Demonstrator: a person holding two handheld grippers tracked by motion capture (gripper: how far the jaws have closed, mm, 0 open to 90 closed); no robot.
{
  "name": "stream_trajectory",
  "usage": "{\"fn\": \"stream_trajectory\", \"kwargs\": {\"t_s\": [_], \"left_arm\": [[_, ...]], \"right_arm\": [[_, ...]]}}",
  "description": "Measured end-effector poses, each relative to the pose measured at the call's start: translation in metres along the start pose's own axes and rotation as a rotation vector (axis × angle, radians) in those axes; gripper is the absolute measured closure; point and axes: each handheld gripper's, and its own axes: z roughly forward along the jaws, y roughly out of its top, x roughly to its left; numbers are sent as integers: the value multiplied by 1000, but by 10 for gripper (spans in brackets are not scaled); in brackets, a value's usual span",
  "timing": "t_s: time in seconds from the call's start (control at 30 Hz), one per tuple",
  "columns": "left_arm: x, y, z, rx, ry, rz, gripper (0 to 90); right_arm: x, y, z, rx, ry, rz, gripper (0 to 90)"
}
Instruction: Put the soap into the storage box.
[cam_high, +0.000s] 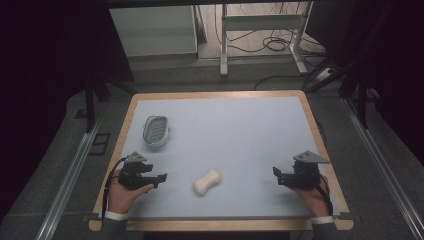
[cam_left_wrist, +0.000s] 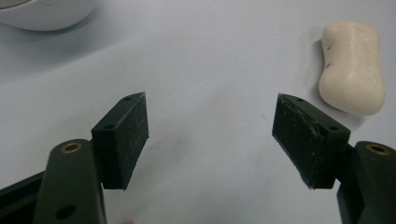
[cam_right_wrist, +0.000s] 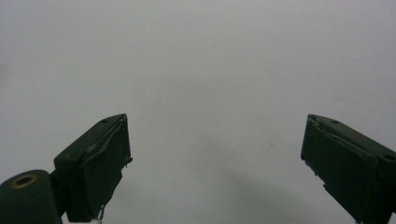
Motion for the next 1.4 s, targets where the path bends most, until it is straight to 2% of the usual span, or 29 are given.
{"fn": "stream_trajectory", "kwargs": {"t_s": [0.1,0.3,0.47,0.57,0.67,0.73,0.8,0.83,1.0,1.13,1.4], "left_arm": [[0,1,0,-1,-2,2,273],[-3,3,-1,5,4,12,273],[-6,5,-4,4,3,18,273],[-6,5,-8,1,15,22,273],[-4,4,-11,30,16,20,274],[-4,5,-13,30,16,19,274],[-6,8,-16,22,4,20,272],[-8,11,-17,18,-5,6,268],[-10,16,-18,14,-23,-3,269],[-11,18,-20,15,-26,4,268],[-22,29,-22,34,-32,42,266]], "right_arm": [[-4,1,-4,-11,7,17,85],[-13,-2,-10,-23,-9,33,85],[-14,-4,-10,-19,-13,37,85],[-11,-3,-9,-12,-5,21,85],[-8,-3,-5,-1,4,1,85],[-7,-3,-5,1,4,0,85],[-7,-3,-6,-8,17,9,85],[-7,-3,-6,-11,17,9,85],[-9,-4,-9,-14,16,25,85],[-10,-5,-12,-17,11,31,85],[-10,-9,-17,-14,2,21,85]]}}
